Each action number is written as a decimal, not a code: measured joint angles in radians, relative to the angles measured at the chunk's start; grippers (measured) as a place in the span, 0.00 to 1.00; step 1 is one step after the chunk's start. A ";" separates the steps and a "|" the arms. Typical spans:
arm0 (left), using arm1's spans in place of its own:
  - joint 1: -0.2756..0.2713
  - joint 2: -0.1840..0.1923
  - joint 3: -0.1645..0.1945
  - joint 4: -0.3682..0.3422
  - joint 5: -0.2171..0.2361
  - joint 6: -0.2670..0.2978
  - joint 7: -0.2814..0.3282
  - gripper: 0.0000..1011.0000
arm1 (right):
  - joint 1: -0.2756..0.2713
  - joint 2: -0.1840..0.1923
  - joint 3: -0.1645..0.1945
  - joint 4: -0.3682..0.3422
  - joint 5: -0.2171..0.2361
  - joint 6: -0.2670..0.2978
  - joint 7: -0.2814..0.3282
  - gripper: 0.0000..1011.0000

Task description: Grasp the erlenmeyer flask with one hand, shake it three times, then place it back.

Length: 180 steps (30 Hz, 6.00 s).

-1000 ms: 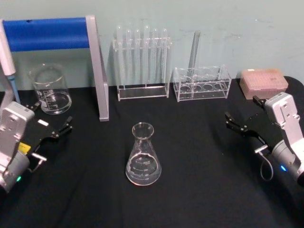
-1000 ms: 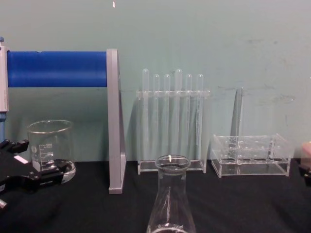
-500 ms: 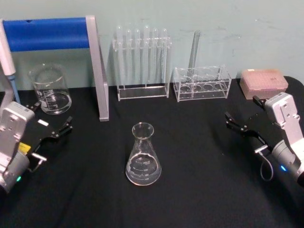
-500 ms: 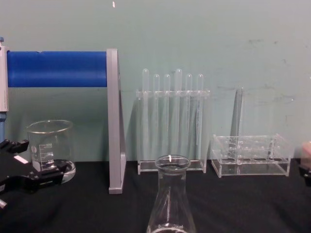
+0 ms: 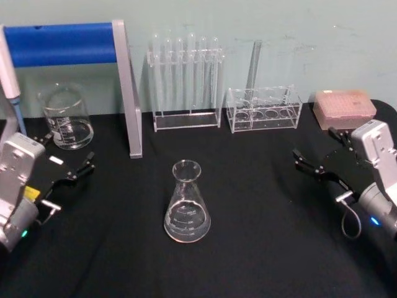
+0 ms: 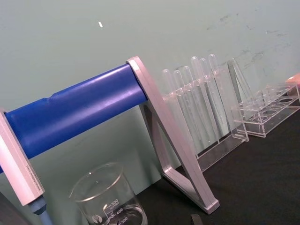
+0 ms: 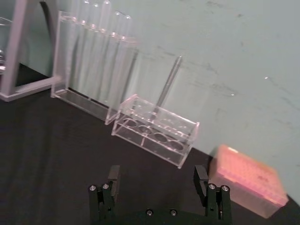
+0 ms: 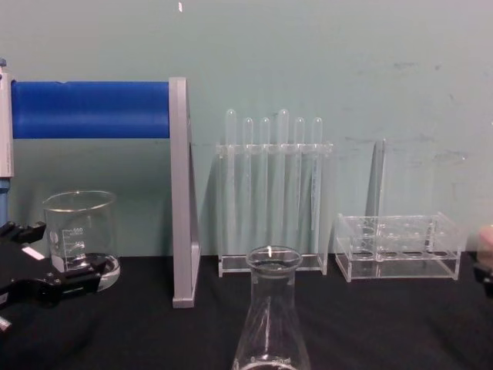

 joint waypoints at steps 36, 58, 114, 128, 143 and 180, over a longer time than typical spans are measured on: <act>0.000 0.000 0.000 0.000 0.000 0.000 0.000 0.99 | -0.092 0.001 0.013 -0.192 0.284 0.131 0.499 0.99; 0.000 0.000 0.000 0.000 0.000 0.000 0.000 0.99 | 0.046 -0.103 -0.103 -0.080 0.190 0.107 0.577 0.99; 0.000 0.000 0.000 0.000 0.000 0.000 0.000 0.99 | 0.153 -0.224 -0.141 0.059 0.127 0.087 0.558 0.81; 0.000 0.000 0.000 0.000 0.000 0.000 0.000 0.99 | 0.153 -0.224 -0.141 0.059 0.128 0.088 0.559 0.44; 0.000 0.000 0.000 0.000 0.000 0.000 0.000 0.99 | 0.153 -0.224 -0.141 0.059 0.129 0.088 0.559 0.44; 0.000 0.000 0.000 0.000 0.000 0.000 0.000 0.99 | 0.154 -0.170 -0.080 -0.178 0.206 0.199 0.480 0.44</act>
